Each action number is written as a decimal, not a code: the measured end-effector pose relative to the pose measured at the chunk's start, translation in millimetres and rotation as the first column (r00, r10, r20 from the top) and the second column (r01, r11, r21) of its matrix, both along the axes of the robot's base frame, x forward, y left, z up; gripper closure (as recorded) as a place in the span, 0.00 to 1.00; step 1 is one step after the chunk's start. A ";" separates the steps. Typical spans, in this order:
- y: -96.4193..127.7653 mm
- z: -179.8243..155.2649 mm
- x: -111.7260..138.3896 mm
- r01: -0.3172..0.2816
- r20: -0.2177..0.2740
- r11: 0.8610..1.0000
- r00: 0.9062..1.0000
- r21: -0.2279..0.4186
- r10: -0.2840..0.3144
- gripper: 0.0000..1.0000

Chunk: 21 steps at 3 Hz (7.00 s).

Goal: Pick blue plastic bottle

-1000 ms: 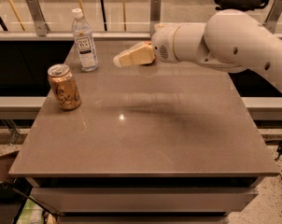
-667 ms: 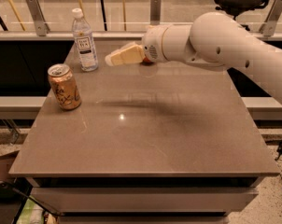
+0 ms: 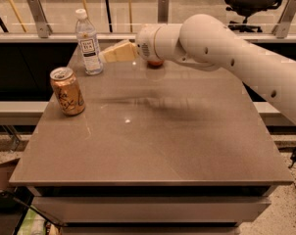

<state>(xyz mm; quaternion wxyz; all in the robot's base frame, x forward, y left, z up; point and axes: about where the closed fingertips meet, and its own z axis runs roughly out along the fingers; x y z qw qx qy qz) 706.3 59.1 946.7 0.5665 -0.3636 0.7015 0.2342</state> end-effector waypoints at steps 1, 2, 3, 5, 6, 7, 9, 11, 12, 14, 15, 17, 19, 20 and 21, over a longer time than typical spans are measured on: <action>16.5 0.8 15.4 -0.007 0.002 1.000 1.000 0.023 0.007 0.00; 39.0 1.1 26.8 -0.034 0.004 0.998 0.999 0.047 0.034 0.00; 61.9 0.0 35.1 -0.065 0.007 0.996 0.998 0.064 0.064 0.00; 99.3 -10.6 52.5 -0.121 0.007 0.985 0.993 0.124 0.121 0.00; 116.8 -16.8 58.6 -0.149 0.007 0.979 0.989 0.140 0.149 0.00; 126.5 -20.4 61.9 -0.162 0.004 0.976 0.987 0.144 0.163 0.00; 131.9 -21.2 60.1 -0.169 0.003 0.975 0.985 0.145 0.170 0.41; 137.3 -22.2 58.4 -0.176 0.001 0.974 0.984 0.146 0.178 0.87; 139.8 -22.7 57.5 -0.180 0.000 0.973 0.983 0.146 0.181 1.00; 124.6 -7.8 52.8 -0.226 0.039 0.963 0.974 0.147 0.223 1.00; 104.9 10.4 48.4 -0.250 0.066 0.959 0.968 0.132 0.243 1.00; 87.3 51.1 41.6 -0.261 0.083 0.963 0.963 0.063 0.255 1.00; 81.0 91.5 35.3 -0.254 0.143 0.967 0.957 -0.007 0.252 1.00; 77.9 104.5 31.8 -0.243 0.176 0.970 0.954 -0.020 0.243 1.00; 77.9 104.5 31.8 -0.243 0.176 0.970 0.954 -0.020 0.243 1.00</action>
Offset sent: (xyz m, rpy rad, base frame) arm 0.0423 0.0629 0.0013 0.0775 -0.0057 0.0632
